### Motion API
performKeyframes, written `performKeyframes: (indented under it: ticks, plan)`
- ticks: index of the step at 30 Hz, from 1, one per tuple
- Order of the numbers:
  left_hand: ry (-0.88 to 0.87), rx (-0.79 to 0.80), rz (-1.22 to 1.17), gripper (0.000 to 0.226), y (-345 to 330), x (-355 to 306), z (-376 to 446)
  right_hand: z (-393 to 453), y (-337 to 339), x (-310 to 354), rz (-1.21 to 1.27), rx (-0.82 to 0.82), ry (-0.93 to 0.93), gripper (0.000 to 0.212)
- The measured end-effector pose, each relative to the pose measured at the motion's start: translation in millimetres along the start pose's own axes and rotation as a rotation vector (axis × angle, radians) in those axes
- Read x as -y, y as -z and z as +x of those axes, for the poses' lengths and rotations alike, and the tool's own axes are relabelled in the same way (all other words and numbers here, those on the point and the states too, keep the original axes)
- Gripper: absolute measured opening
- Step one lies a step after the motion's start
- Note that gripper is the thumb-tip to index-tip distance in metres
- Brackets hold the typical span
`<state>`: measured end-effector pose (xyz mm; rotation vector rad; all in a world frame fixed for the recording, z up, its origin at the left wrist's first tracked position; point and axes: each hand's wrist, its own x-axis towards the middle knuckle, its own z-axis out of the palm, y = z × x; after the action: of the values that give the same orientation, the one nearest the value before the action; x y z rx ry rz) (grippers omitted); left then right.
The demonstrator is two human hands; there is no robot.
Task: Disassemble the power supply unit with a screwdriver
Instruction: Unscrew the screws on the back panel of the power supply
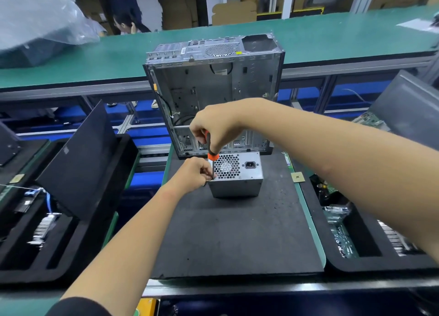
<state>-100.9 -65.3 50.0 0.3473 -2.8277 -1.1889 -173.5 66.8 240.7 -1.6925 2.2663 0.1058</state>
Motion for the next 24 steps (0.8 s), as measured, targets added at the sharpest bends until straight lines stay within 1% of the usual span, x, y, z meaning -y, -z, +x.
performKeyframes:
  ticks: [1,2,4,5,7,9,12,15,17,18,19,22,23,24]
  plan:
    - [-0.004,0.003,0.01,0.048,1.0,-0.9,0.4,0.3,0.6,-0.2,0.049,0.026,-0.037,0.018]
    - [-0.004,0.01,0.017,0.049,1.6,-1.9,0.4,1.5,0.6,0.3,0.083,0.047,-0.088,0.022]
    - [0.001,0.027,0.024,0.048,3.2,-3.8,0.5,4.5,1.0,4.6,0.024,0.047,-0.186,0.036]
    - [0.001,0.043,0.026,0.043,4.0,-4.6,1.1,6.7,0.8,6.9,-0.039,0.031,-0.208,0.038]
    - [-0.01,0.091,0.027,0.028,6.1,-6.2,3.4,12.2,-0.5,8.7,-0.108,0.007,-0.165,0.026]
    - [-0.016,0.122,0.021,0.02,7.7,-6.1,6.1,11.9,1.5,8.8,-0.058,0.023,-0.067,0.016]
    - [-0.01,0.147,0.022,0.017,9.6,-5.1,7.7,9.6,2.1,8.3,-0.032,0.042,0.018,0.026]
    - [-0.004,0.156,0.033,0.014,9.4,-3.9,9.6,10.9,-2.2,8.6,0.094,0.041,-0.029,0.021]
    - [-0.017,0.156,0.035,0.013,9.9,-4.3,9.2,11.8,-3.0,11.2,0.144,0.039,-0.12,0.039]
    - [-0.029,0.16,0.037,0.013,9.9,-4.5,9.2,12.4,-2.8,13.0,0.125,0.032,-0.158,0.047]
    - [-0.037,0.165,0.038,0.013,9.7,-4.6,9.1,13.0,-2.1,14.7,0.092,0.021,-0.177,0.047]
    - [-0.03,0.172,0.022,0.014,8.6,-3.8,8.7,16.4,-0.7,20.3,0.043,0.053,-0.12,0.026]
    - [-0.022,0.171,0.014,0.014,8.4,-3.2,8.8,16.2,0.6,20.6,0.026,0.065,-0.09,0.021]
    - [-0.014,0.169,0.005,0.015,8.6,-2.8,8.9,15.5,2.0,20.1,0.006,0.057,-0.064,0.021]
